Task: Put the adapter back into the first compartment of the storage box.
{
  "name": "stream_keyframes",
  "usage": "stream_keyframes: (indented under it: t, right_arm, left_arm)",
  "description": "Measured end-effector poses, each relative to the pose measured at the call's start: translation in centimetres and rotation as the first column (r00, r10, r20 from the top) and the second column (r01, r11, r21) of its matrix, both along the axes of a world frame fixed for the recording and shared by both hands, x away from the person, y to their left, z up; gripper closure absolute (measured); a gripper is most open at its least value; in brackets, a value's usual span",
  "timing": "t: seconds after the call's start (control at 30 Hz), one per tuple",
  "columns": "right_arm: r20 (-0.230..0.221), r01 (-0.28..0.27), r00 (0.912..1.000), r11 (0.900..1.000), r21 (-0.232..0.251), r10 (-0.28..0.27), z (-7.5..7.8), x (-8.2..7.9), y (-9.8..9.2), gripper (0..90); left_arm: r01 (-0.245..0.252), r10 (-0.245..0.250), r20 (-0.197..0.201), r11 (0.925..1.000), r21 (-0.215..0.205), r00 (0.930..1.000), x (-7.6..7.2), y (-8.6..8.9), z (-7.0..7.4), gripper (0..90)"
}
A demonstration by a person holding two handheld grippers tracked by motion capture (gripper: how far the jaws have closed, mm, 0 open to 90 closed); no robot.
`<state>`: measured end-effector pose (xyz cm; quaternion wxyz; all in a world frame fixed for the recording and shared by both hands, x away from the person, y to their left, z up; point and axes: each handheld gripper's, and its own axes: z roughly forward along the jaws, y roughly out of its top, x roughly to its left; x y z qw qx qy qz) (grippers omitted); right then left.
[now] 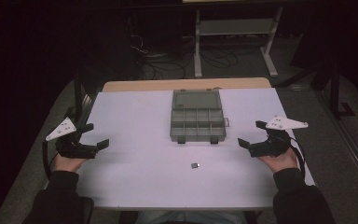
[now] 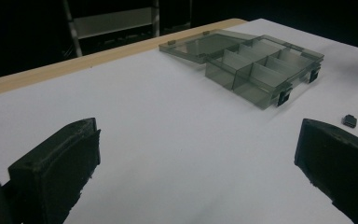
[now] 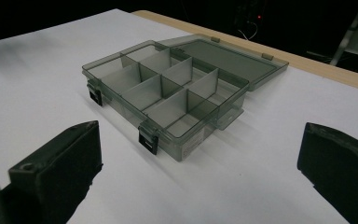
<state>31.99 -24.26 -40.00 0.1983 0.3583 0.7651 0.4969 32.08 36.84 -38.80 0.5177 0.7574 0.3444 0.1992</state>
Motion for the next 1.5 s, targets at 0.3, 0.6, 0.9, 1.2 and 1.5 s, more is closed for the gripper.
stream_keyframes:
  t: [0.3,0.6,0.9,1.2,1.5]
  right_arm:
    - [-0.008,-0.007,0.9999,1.0,-0.012,0.007,-0.1,0.0,0.2,0.0]
    - [-0.009,0.007,0.9999,1.0,-0.016,-0.007,-0.3,-0.1,0.1,0.0]
    - [-0.01,0.003,0.9999,1.0,-0.02,-0.003,-0.3,-0.1,0.2,0.0]
    - [0.003,0.003,1.0,1.0,-0.018,-0.003,-0.1,-0.2,0.2,0.0]
    - [-0.007,-0.004,1.0,1.0,-0.021,0.004,-0.3,-0.2,0.3,0.0]
  left_arm:
    - [0.002,-0.002,-0.009,1.0,0.007,1.0,0.0,0.0,0.0,0.0]
    - [0.022,-0.022,-0.015,0.9997,0.008,0.9997,-0.1,-0.4,0.5,0.0]
    - [0.049,-0.048,-0.023,0.9981,0.037,0.9986,0.1,-1.4,1.3,0.0]
    - [0.113,-0.111,-0.026,0.9918,0.06,0.9934,0.5,-3.2,2.8,0.0]
    - [0.153,-0.15,-0.036,0.9824,0.107,0.988,0.9,-4.7,3.9,0.0]
